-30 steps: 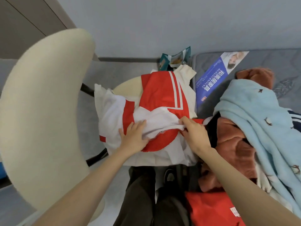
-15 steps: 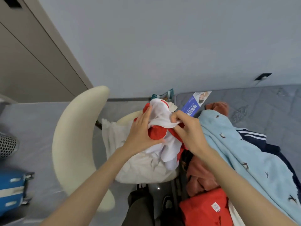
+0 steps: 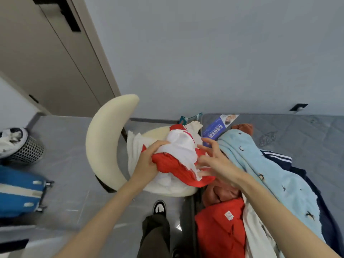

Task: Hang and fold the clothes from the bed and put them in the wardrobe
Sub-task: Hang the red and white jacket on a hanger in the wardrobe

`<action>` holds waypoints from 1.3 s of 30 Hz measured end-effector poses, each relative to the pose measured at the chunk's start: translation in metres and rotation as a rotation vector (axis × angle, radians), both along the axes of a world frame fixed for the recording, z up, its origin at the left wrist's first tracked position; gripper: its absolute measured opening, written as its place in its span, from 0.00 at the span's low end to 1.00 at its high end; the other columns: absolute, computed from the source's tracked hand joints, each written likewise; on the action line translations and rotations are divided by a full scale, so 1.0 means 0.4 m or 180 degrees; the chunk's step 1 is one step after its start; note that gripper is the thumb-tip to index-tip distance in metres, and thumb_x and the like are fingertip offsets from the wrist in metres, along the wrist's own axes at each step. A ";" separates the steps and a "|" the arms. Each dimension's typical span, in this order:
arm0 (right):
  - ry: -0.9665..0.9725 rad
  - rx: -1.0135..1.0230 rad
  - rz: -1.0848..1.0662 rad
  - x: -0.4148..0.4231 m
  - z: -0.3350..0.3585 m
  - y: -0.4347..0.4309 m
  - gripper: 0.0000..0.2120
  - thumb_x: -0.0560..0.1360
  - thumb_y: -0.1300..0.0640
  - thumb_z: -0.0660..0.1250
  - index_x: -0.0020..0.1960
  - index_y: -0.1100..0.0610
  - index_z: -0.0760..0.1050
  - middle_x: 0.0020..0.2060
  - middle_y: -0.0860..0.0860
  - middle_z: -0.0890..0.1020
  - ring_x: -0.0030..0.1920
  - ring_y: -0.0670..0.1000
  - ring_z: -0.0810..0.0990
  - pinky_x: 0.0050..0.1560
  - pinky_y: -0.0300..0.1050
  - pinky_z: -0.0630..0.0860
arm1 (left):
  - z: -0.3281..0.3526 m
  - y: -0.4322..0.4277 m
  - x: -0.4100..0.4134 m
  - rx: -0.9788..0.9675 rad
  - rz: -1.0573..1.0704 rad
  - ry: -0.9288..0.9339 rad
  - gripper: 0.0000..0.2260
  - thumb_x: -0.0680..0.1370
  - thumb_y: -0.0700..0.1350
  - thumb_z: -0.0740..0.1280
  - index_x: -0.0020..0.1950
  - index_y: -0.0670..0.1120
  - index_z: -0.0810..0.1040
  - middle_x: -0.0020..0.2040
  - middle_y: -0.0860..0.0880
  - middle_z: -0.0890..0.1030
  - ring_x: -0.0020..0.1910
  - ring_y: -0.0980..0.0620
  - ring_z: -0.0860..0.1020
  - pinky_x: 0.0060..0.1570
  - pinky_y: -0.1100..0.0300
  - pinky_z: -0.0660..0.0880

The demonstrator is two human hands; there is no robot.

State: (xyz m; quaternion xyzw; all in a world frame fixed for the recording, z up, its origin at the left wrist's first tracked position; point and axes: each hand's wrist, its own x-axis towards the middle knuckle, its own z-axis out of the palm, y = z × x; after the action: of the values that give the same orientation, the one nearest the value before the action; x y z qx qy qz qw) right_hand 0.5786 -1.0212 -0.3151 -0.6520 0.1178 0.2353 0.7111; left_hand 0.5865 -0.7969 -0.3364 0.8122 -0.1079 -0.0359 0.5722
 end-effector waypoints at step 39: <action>-0.3442 0.0527 0.2841 -1.036 0.574 1.166 0.13 0.72 0.67 0.65 0.44 0.48 0.76 0.27 0.44 0.77 0.26 0.41 0.67 0.31 0.37 0.65 | 0.515 0.847 -1.424 0.0459 0.3126 -0.0971 0.32 0.75 0.40 0.71 0.74 0.53 0.61 0.57 0.69 0.75 0.60 0.65 0.75 0.53 0.78 0.66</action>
State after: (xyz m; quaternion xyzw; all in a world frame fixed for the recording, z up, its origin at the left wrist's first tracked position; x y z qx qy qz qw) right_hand 0.1641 -0.5547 -0.0856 -0.6073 -0.5489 0.1557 0.5528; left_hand 0.0169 -0.4583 -0.1303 0.8004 0.2066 0.3482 0.4420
